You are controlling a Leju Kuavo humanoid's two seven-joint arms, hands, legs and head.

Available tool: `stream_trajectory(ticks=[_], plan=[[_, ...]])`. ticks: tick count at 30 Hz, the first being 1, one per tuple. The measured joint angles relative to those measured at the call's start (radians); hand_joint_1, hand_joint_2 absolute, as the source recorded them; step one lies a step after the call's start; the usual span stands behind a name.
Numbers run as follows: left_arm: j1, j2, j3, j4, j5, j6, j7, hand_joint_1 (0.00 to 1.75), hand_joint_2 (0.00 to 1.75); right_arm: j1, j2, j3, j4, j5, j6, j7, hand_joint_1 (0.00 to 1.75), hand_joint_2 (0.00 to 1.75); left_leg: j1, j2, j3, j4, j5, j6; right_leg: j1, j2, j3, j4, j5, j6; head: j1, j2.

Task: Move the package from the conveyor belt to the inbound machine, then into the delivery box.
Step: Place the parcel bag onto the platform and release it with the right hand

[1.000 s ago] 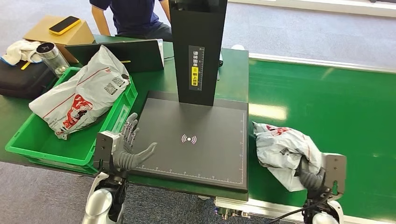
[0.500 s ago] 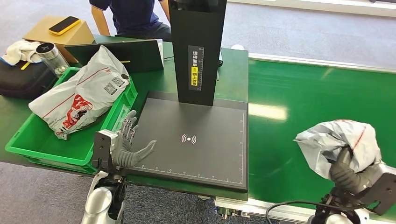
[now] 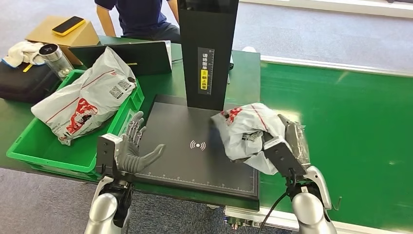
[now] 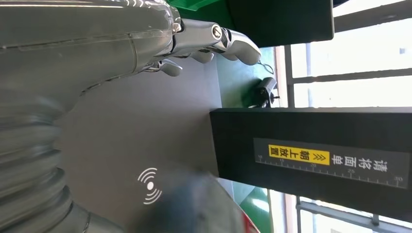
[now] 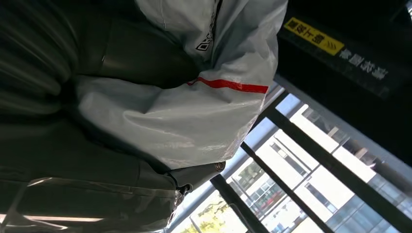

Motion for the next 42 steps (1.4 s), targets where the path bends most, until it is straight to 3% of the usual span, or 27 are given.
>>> stream_trajectory(ticks=[7,14,18,22,23,26,27,32,34,38,42], plan=[[-0.025,0.008,-0.026,0.021,0.023,-0.006,-0.022,0.0,1.75,-0.116,-0.087,0.234,0.186,0.024,0.069,-0.002,1.75,1.75,0.0,0.0,0.0,0.0,0.0,0.0,0.0,0.0,0.0,0.0,0.0,0.0,0.0,0.0],[-0.033,0.017,-0.037,0.041,0.029,0.001,-0.026,0.0,1.75,-0.168,-0.121,0.33,0.281,0.014,0.066,0.004,1.75,1.75,0.0,0.0,0.001,0.0,0.0,0.0,0.0,0.0,0.0,0.0,0.0,0.0,0.0,0.0],[-0.043,0.021,-0.047,0.052,0.043,0.015,-0.029,0.0,1.75,-0.225,-0.118,0.382,0.388,-0.005,0.067,0.02,1.75,1.75,0.0,0.0,0.001,0.0,0.0,0.0,0.0,0.0,0.001,0.0,0.0,0.0,0.0,0.0],[-0.062,0.024,-0.061,0.07,0.056,0.03,-0.027,0.0,1.75,-0.298,-0.062,0.434,0.604,-0.044,0.014,0.022,1.75,1.75,0.0,0.0,0.005,0.0,0.0,0.0,0.001,0.0,0.004,0.0,0.0,0.0,0.0,0.0],[-0.068,0.025,-0.064,0.074,0.058,0.031,-0.025,0.0,1.75,-0.307,-0.046,0.443,0.646,-0.052,0.003,0.025,1.64,1.75,0.0,0.0,0.006,0.0,0.0,0.0,0.001,0.0,0.004,0.0,0.0,0.0,0.0,0.0],[-0.086,0.026,-0.074,0.091,0.061,0.033,-0.021,0.0,1.75,-0.329,-0.01,0.459,0.739,-0.079,-0.021,0.027,0.34,1.75,0.001,0.001,0.008,0.0,0.0,0.0,0.001,0.0,0.006,0.0,0.0,-0.001,0.0,0.0],[-0.091,0.026,-0.078,0.097,0.061,0.034,-0.021,0.0,1.75,-0.333,-0.003,0.461,0.762,-0.094,-0.032,0.022,0.0,1.75,0.001,0.001,0.008,0.0,0.0,-0.001,0.001,0.0,0.007,0.0,0.0,-0.001,0.0,0.0],[-0.109,0.026,-0.09,0.124,0.067,0.04,-0.02,0.0,1.75,-0.321,0.006,0.45,0.791,-0.222,-0.039,-0.028,0.0,1.75,0.001,0.001,0.011,0.0,0.0,0.0,0.001,0.0,0.008,0.0,0.0,-0.001,0.0,0.0],[-0.112,0.027,-0.096,0.133,0.07,0.04,-0.022,0.0,1.75,-0.296,-0.002,0.423,0.762,-0.36,0.077,-0.055,0.0,1.75,0.001,0.001,0.011,0.0,0.0,0.0,0.001,0.0,0.008,0.0,0.0,-0.001,0.0,0.0],[-0.115,0.03,-0.105,0.155,0.071,0.042,-0.041,0.0,1.75,-0.203,-0.04,0.355,0.649,-0.683,0.445,-0.102,0.0,1.75,0.001,0.0,0.009,0.0,0.0,0.0,0.001,-0.001,0.008,-0.001,0.0,-0.001,0.0,0.0],[-0.104,0.043,-0.126,0.155,-0.008,0.032,-0.07,0.0,1.75,-0.113,-0.089,0.293,0.505,-0.853,0.596,-0.117,0.0,0.0,0.0,-0.001,0.005,0.0,0.0,0.0,0.001,-0.002,0.005,-0.001,0.0,-0.001,0.0,0.0]])
